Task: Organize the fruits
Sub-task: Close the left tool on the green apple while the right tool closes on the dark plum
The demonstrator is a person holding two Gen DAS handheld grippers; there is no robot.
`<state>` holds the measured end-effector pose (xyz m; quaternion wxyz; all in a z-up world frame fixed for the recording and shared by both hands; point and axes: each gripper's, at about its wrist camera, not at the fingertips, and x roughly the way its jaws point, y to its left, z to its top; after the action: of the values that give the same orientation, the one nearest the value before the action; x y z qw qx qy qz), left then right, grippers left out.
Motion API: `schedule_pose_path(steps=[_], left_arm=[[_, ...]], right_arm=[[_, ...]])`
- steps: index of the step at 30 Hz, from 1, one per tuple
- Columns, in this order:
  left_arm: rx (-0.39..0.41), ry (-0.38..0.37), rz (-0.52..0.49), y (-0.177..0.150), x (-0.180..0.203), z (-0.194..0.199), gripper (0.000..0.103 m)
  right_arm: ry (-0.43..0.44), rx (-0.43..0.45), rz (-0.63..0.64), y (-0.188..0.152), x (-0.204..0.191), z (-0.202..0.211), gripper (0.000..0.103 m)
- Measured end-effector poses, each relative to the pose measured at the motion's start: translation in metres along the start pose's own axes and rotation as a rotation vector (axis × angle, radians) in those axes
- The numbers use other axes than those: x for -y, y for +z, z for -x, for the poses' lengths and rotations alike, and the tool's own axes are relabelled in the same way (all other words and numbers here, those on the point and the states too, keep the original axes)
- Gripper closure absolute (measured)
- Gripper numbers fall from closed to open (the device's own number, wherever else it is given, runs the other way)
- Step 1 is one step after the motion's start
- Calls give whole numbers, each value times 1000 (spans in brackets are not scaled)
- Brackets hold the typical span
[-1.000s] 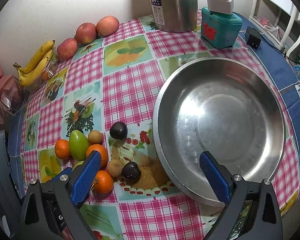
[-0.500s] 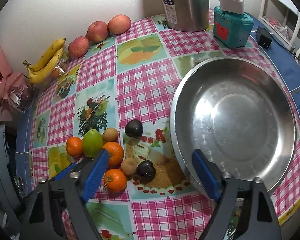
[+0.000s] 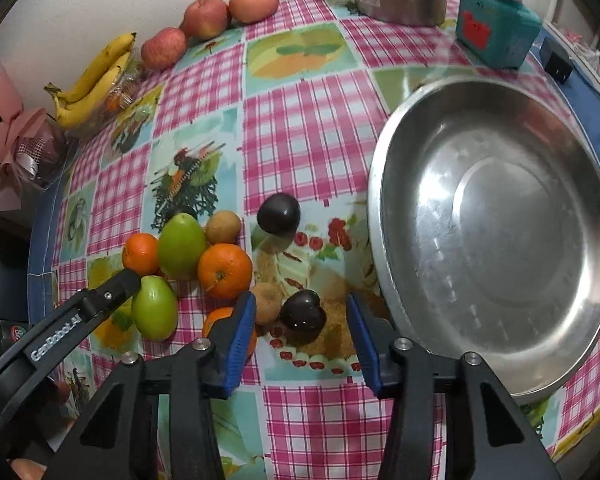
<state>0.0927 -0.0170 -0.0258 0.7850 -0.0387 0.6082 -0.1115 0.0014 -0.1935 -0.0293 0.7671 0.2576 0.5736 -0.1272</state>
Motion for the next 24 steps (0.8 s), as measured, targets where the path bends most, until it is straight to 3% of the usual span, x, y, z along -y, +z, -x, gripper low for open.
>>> schedule_pose_path(steps=[7, 12, 24], left_arm=[[-29, -19, -5, -2, 5, -5, 46], [-62, -69, 32, -3, 3, -10, 45], [-59, -80, 31, -5, 4, -5, 45]], right_arm=[[23, -27, -16, 0, 3, -9, 58], [43, -38, -24, 0, 5, -9, 60], [36, -49, -54, 1, 11, -9, 61]])
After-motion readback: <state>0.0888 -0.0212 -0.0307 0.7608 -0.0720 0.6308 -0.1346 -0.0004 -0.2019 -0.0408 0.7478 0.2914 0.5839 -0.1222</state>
